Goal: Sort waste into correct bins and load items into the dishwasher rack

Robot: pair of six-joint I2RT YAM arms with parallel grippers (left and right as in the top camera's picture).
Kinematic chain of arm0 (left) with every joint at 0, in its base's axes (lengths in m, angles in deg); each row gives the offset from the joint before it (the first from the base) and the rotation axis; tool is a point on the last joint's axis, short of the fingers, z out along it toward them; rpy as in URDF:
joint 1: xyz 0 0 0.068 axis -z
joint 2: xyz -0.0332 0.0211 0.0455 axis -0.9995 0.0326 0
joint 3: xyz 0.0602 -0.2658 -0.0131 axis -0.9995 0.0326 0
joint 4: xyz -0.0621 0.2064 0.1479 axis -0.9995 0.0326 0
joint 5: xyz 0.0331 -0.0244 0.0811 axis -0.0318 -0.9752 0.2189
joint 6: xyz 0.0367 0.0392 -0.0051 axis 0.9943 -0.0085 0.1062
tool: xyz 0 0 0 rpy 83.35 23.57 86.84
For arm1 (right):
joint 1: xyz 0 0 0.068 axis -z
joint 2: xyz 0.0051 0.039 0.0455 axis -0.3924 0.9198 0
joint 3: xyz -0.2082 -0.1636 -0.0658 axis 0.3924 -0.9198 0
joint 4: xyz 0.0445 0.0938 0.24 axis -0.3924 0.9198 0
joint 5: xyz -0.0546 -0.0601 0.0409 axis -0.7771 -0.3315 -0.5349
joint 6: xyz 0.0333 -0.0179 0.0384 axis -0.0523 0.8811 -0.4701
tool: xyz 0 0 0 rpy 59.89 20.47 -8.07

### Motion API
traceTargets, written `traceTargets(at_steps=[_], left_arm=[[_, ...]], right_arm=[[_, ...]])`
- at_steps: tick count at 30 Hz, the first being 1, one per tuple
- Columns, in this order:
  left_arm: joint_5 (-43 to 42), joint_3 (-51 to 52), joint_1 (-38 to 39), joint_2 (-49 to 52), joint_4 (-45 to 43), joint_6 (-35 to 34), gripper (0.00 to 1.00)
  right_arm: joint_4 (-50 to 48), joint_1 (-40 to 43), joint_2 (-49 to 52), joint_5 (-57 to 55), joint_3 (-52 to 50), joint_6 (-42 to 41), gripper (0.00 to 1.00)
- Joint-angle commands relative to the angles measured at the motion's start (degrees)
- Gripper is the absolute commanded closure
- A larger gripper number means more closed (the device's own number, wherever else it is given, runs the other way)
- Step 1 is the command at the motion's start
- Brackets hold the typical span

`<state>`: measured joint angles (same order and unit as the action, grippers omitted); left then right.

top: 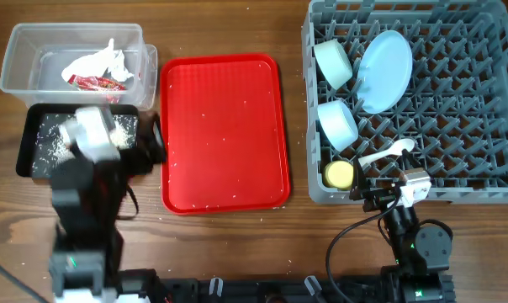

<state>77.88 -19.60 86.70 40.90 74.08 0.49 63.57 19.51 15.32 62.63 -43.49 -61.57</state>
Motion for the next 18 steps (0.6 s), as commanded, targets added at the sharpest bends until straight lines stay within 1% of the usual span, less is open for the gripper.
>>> traceTargets(at_steps=[1,3,7,12,15,18], left_arm=[[-0.7,15.13,0.09,-13.49,-6.45,1.11,0.0],[-0.74,22.23,0.11,-20.22,-9.25,1.09,0.0],[-1.33,29.88,0.11,-28.41,-11.02,1.11,0.0],[-1.51,32.52,0.48,-32.35,-11.69,1.18,0.0],[-1.57,36.35,0.48,-34.4,-16.46,1.11,0.0],[-2.23,38.38,0.48,-36.13,-18.27,1.11,0.0]], right_arm=[[-0.09,-0.35,-0.35,0.96,-0.07,0.76,0.01],[-0.09,-0.35,-0.35,0.96,-0.07,0.79,0.0],[-0.09,-0.35,-0.35,0.96,-0.07,0.76,0.0],[-0.09,-0.35,-0.35,0.96,-0.07,0.79,0.0],[-0.09,-0.35,-0.35,0.96,-0.07,0.79,0.0],[-0.09,-0.35,-0.35,0.96,-0.07,0.79,0.0]])
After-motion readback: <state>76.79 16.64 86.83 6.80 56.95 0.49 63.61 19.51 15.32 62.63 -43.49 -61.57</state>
